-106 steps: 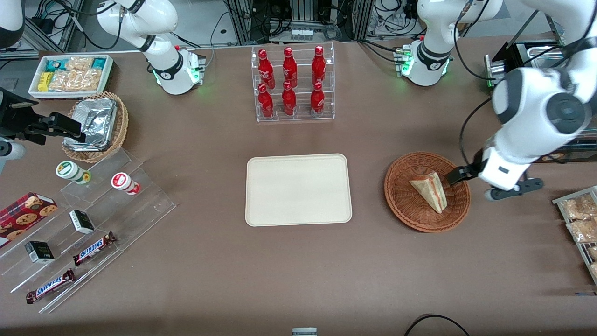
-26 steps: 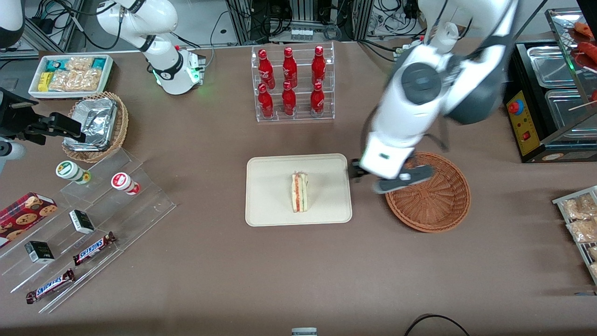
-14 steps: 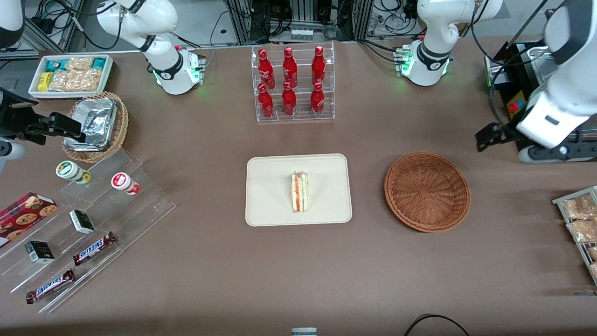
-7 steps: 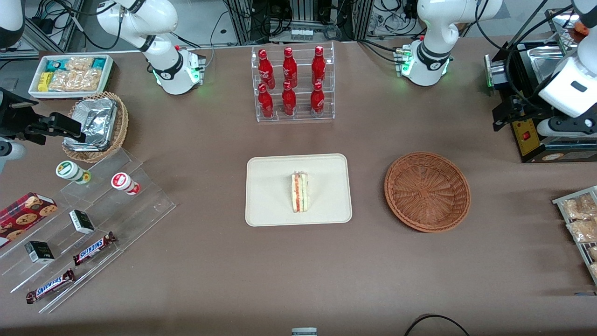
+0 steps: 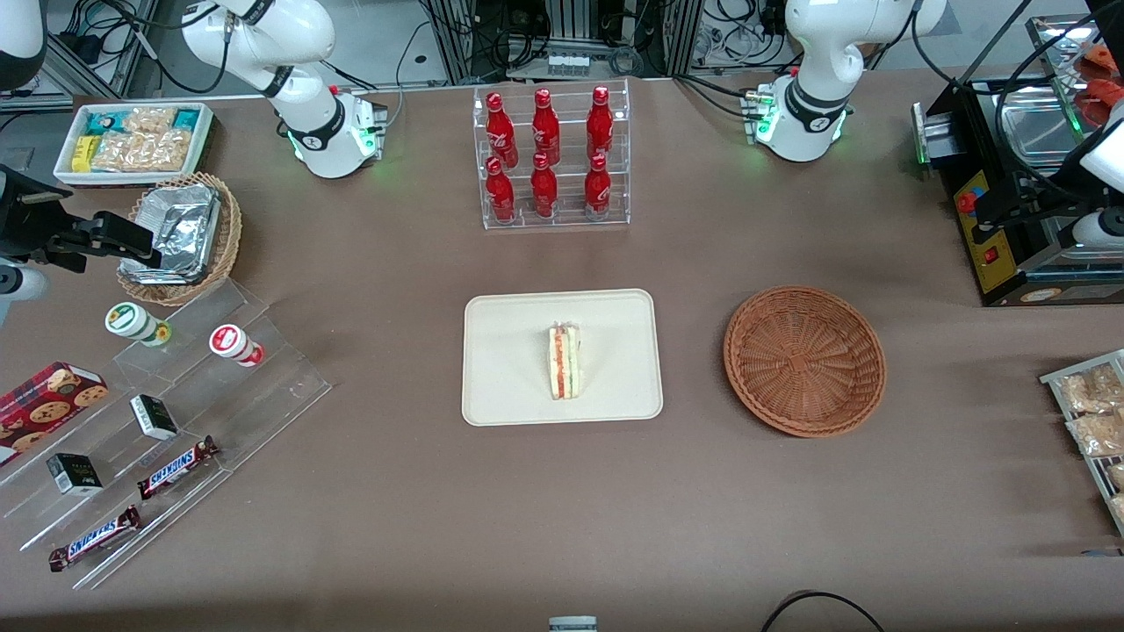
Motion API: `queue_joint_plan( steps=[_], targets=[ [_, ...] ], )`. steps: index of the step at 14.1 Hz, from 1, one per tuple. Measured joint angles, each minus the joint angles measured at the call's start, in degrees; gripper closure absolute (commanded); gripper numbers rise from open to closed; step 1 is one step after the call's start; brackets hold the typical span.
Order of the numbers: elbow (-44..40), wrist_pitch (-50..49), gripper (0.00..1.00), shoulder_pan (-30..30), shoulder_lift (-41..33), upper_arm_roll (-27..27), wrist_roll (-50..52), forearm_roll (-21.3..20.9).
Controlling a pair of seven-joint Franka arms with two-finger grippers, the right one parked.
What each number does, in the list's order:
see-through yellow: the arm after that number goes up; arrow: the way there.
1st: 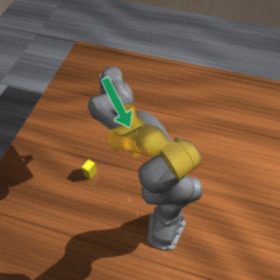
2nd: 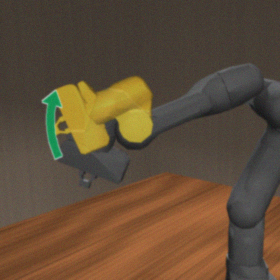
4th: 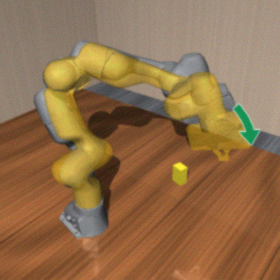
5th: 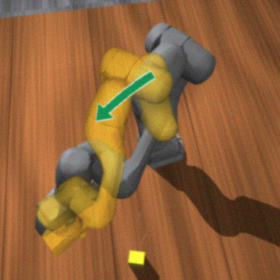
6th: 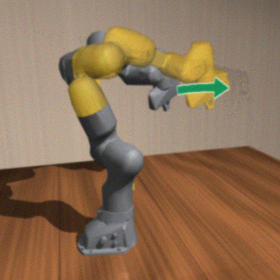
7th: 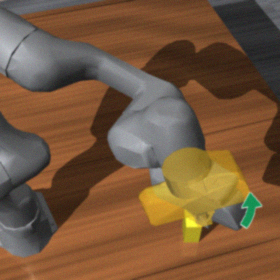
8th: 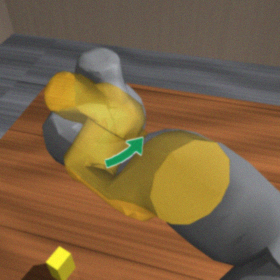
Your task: Place sandwich from basket to tray
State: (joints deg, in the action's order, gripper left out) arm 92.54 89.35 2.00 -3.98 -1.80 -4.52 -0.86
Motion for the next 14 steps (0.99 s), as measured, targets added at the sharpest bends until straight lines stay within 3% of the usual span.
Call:
queue_joint_plan(
  steps=[14],
  targets=[
    [-5.8,-0.5,0.0,-1.7,4.7,2.0,0.4,0.0]
  ],
)
